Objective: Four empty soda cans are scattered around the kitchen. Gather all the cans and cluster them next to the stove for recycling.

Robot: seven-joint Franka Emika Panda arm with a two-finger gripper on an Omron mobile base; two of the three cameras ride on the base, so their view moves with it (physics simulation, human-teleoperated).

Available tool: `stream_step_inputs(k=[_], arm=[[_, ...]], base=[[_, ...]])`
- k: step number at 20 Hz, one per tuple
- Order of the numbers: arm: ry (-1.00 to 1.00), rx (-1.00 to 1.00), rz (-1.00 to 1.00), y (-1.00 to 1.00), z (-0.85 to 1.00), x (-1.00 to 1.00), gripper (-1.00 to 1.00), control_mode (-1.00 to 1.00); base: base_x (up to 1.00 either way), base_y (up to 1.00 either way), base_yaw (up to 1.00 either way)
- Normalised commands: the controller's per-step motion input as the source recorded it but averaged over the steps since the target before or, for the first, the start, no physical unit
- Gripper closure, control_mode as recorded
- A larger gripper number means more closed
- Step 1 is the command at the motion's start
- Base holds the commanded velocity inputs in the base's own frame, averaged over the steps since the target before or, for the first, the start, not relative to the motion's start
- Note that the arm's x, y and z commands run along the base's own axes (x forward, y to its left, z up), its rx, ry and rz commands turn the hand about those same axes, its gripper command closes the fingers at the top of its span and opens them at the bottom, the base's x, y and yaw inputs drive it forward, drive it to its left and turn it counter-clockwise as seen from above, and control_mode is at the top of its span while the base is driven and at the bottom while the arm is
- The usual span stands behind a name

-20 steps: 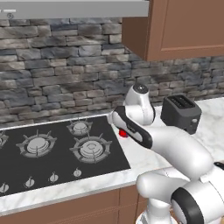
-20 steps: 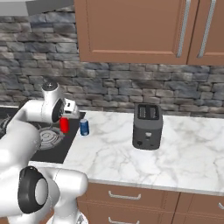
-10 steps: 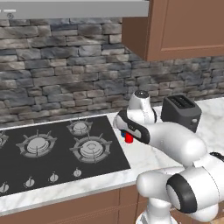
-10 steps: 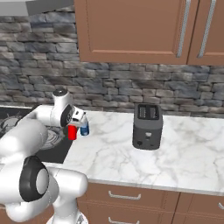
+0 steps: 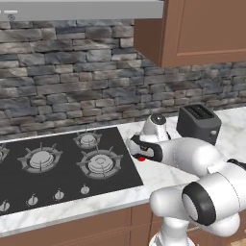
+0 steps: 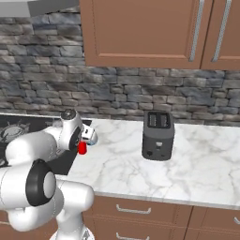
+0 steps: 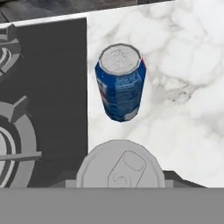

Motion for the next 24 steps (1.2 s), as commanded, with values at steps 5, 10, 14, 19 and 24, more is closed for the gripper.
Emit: stream_step_inputs(k=[5, 10, 14, 19, 24], arm=[[-0.2, 0.0, 0.0, 0.0, -0.2, 0.14, 1.0, -1.0], [-0.02, 0.0, 0.0, 0.0, -0.12, 0.17, 1.0, -1.0], [0.0, 0.0, 0.0, 0.0, -0.07, 0.16, 1.0, -1.0], [0.0, 0.0, 0.0, 0.0, -0.16, 0.08, 1.0, -1.0], [0.0, 0.0, 0.0, 0.0, -0.24, 0.05, 1.0, -1.0]], base=[[0.0, 0.0, 0.0], [0.0, 0.0, 0.0], [0.0, 0.0, 0.0], [0.0, 0.0, 0.0], [0.0, 0.0, 0.0]])
